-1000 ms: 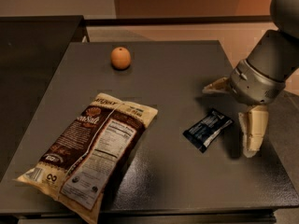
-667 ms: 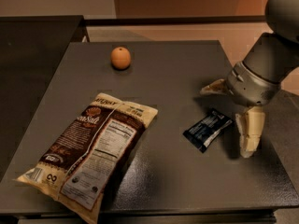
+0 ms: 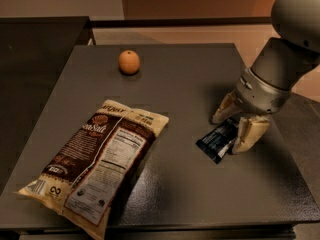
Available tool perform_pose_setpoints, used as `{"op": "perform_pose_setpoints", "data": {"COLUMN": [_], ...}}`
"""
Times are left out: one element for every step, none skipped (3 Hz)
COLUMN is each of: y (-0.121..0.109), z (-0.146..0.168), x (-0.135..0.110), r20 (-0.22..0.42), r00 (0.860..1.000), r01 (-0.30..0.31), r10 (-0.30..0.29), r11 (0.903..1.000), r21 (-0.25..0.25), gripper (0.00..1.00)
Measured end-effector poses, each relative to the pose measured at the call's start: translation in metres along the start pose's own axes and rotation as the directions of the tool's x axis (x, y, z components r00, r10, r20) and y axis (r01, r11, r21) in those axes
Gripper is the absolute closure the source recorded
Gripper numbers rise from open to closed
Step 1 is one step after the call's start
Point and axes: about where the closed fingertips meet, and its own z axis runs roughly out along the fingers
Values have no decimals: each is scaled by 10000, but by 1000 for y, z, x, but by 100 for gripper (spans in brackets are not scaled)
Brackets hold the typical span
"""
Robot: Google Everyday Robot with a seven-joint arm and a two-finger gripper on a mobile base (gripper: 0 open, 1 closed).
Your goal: Move rxbar blueberry near orange
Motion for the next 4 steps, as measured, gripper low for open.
{"op": "perform_pose_setpoints", "data": {"y": [0, 1, -6, -27], "z": [1, -1, -15, -31], "x": [1, 2, -7, -24], "r20": [-100, -206, -308, -277], "r00": [9999, 9998, 9989, 9948], "r01": [5, -23, -351, -951], "r10": [-6, 22, 360, 975], "r11": [10000, 10000, 9990, 9923], "r21": [-98, -44, 292, 791], "gripper": [65, 88, 100, 100]}}
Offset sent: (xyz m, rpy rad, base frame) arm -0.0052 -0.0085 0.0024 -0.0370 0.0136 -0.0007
